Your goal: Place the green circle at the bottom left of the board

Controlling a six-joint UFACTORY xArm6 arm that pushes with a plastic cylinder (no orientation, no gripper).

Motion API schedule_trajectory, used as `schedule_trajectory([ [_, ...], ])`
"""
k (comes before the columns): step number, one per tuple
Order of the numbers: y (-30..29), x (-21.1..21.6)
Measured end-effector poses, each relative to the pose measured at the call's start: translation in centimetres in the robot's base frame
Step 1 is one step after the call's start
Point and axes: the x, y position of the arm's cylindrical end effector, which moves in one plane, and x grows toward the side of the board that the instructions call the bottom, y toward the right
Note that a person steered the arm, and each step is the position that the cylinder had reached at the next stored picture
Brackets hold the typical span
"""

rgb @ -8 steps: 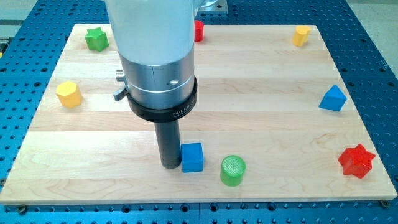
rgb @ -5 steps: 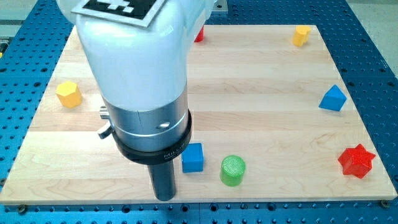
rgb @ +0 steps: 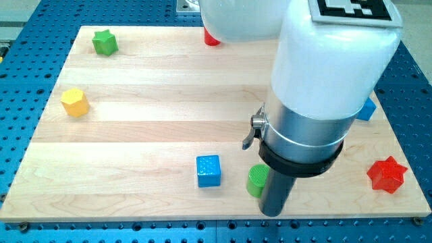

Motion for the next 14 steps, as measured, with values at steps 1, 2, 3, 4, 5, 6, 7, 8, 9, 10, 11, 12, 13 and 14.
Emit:
schedule_trajectory([
  [1,0.1,-0.4],
  [2,0.8,-4.0],
  [3,0.7,-6.2],
  [4,0.7,-7.5],
  [5,0.7,-7.6],
  [6,0.9,-7.6],
  [7,2.9,-10.7],
  [8,2.9,-15.0],
  [9,2.9,-18.0],
  [10,2.9,-18.6],
  [11,2.2,-9.5],
  [12,1.3,-3.3],
  [13,1.3,-3.3],
  [14,-0.7,-6.1],
])
